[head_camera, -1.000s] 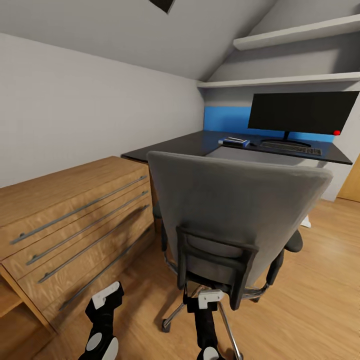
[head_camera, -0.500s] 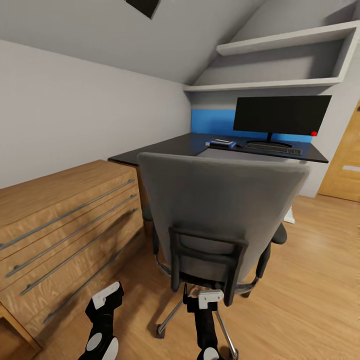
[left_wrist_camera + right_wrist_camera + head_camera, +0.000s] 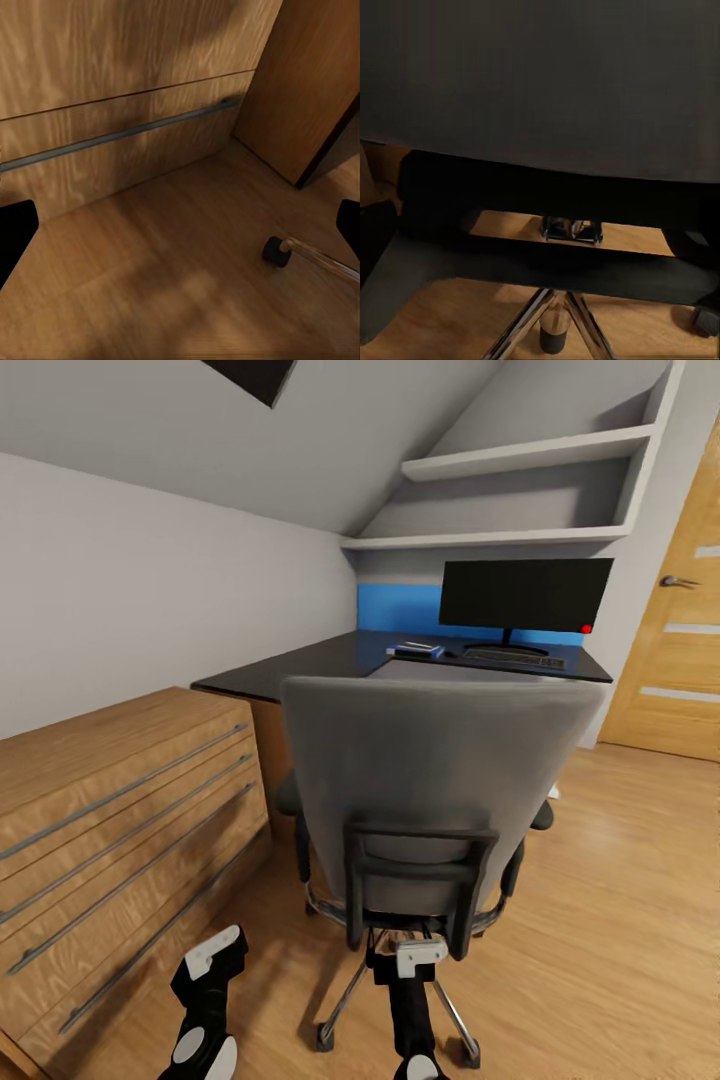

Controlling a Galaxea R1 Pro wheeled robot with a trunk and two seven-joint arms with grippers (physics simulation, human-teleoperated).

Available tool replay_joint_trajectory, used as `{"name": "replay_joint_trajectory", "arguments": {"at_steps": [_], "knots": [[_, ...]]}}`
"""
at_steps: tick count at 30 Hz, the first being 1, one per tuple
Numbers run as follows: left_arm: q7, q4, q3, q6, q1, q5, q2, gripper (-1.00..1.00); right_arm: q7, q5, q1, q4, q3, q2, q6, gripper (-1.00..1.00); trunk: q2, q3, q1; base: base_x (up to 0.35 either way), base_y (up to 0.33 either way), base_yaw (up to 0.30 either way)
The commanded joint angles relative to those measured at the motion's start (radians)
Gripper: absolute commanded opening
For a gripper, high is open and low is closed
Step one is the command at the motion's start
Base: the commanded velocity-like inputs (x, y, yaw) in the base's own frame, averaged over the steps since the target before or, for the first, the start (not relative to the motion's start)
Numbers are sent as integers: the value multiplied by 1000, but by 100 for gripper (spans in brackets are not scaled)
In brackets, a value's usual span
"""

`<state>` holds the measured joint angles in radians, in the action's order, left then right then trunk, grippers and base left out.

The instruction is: In the bedroom, organize the workspace by keeping the computer under the desk, ensuring the monitor is on the desk, placing the keyboard on the desk next to the monitor, placing the mouse on the desk next to the keyboard, moving the folder from the swivel chair onto the desk next to the mouse, stacking the notebook on top of the folder with the pen on top of the notebook, and positioning the swivel chair next to the desk.

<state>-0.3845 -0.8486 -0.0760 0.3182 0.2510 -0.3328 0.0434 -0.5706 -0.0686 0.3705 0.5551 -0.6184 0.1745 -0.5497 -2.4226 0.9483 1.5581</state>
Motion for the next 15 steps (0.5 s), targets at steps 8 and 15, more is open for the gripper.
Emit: {"name": "replay_joint_trajectory", "arguments": {"at_steps": [8,15], "knots": [[13,5,-4,5,1,-9,0,100,-5,-5,1,-1,-7,0,-6,100,0,0,0,-182,7,-12],[21,5,-4,5,1,-9,0,100,-3,-3,1,-7,-10,0,-6,100,0,0,0,-302,1,-2]]}}
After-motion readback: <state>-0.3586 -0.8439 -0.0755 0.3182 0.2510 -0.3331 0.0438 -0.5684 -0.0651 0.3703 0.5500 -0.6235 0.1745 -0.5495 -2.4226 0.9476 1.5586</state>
